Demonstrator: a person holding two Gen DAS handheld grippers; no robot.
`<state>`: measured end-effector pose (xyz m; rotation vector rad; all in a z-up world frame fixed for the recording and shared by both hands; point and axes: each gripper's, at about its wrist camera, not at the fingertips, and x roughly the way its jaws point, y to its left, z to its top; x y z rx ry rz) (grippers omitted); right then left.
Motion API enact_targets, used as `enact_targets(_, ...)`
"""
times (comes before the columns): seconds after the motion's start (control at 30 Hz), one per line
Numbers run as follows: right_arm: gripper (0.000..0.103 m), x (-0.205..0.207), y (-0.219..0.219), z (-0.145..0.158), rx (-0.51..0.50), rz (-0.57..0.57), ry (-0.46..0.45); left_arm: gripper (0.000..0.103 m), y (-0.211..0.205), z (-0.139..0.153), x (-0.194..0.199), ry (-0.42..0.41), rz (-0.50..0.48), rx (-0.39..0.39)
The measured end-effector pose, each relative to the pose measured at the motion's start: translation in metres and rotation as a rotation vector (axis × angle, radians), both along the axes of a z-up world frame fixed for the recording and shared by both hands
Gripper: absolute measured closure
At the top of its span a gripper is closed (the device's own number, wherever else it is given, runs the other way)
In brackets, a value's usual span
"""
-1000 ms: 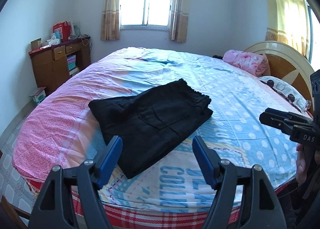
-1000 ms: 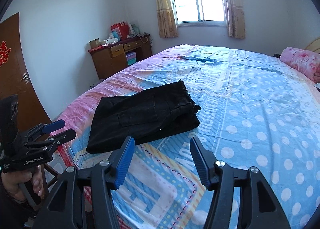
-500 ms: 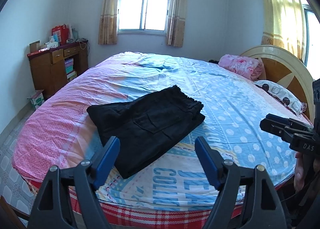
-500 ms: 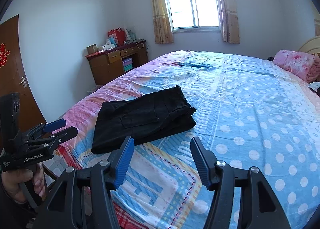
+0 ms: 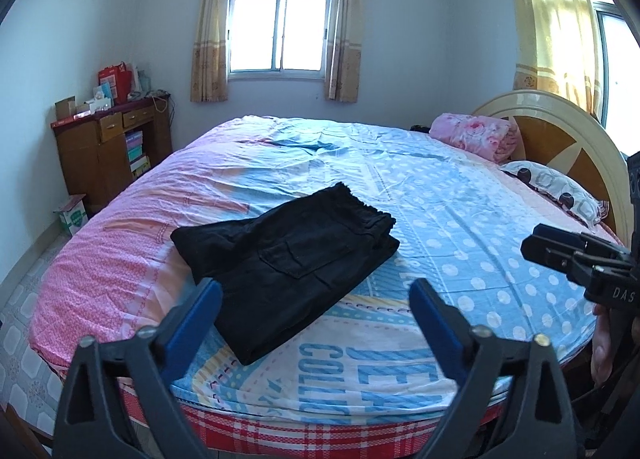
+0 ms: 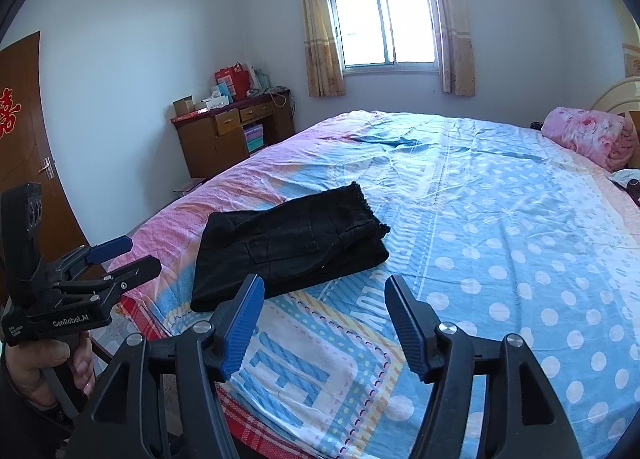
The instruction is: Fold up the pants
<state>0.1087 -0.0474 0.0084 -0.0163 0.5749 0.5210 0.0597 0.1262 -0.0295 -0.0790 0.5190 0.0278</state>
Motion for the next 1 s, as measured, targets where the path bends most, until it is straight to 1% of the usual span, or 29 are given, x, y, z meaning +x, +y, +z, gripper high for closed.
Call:
enact_targets(0.17, 0.038, -0.005, -0.001, 0.007, 0.004, -0.01, -0.041, 0.0, -0.004, 0.007, -0.004, -0.028, 0.012, 0.03)
enact_targets(0.2, 0.038, -0.005, -0.001, 0.007, 0.004, -0.008, -0.046, 0.0, -0.005, 0.01, -0.006, -0.047, 0.029, 0.037)
enact_targets(0.27, 0.038, -0.007, 0.0, 0.008, 0.004, -0.004, -0.05, 0.0, -0.006, 0.013, -0.008, -0.059, 0.025, 0.042)
enact_targets(0.5, 0.038, -0.011, -0.001, 0.011, 0.012, -0.005, -0.065, 0.0, -0.012, 0.015, -0.007, -0.045, 0.06, 0.087)
enact_targets(0.7, 0.038, -0.015, 0.001, 0.011, 0.002, 0.006, -0.072, 0.0, -0.009, 0.012, -0.006, -0.038, 0.089, 0.091)
enact_targets(0.8, 0.038, -0.015, 0.003, 0.009, -0.002, 0.009, -0.067, 0.0, -0.008, 0.012, -0.007, -0.048, 0.087, 0.081)
enact_targets(1.0, 0.038, -0.017, 0.003, 0.005, -0.005, 0.012, -0.059, 0.0, -0.008, 0.01, -0.006, -0.039, 0.07, 0.069)
